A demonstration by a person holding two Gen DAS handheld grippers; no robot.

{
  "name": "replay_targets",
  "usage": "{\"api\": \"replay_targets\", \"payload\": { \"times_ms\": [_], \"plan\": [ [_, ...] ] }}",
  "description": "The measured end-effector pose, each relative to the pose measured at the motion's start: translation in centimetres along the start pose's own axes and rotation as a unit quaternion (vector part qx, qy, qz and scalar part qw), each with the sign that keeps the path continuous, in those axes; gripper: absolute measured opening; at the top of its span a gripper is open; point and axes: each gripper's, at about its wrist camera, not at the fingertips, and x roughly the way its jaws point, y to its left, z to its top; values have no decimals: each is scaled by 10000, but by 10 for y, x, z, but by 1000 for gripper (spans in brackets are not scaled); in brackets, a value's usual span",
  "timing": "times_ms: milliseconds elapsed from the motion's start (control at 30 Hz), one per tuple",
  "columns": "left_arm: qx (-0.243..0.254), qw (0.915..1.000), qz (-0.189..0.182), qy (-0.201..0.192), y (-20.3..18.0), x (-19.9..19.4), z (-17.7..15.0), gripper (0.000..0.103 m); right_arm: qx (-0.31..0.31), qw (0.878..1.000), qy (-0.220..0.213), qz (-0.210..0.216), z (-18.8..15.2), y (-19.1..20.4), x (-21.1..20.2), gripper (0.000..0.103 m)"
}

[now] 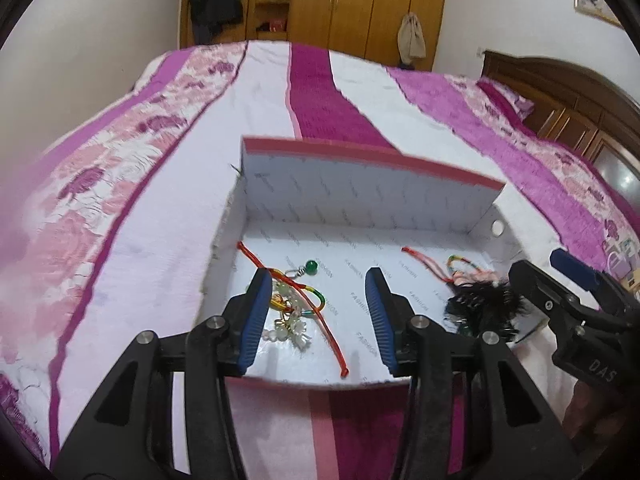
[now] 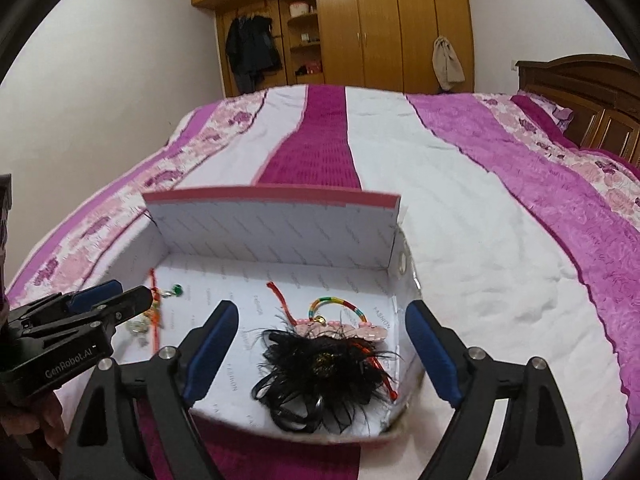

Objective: Organize jewelry
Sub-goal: 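Withdraw both tools from the shoebox toward the gold pearl earrings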

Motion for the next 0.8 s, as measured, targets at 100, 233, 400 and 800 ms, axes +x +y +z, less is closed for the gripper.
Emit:
{"api": "replay_targets", "payload": {
  "times_ms": [100,233,400,800],
  "plan": [
    [85,9996,53,-270,-2,-21,1,41,52,9998,-189,89,-1,4,-19,89],
    [76,9986,32,-524,2,-46,-3,42,51,9991,-384,188,-3,11,-43,89],
    [-18,9969,-46,-784,6,-77,-11,45,56,9976,-633,261,-10,18,-74,90],
    [-130,9936,-5,-1125,10,-129,-38,46,134,9945,-986,325,-37,23,-136,91]
  ]
}}
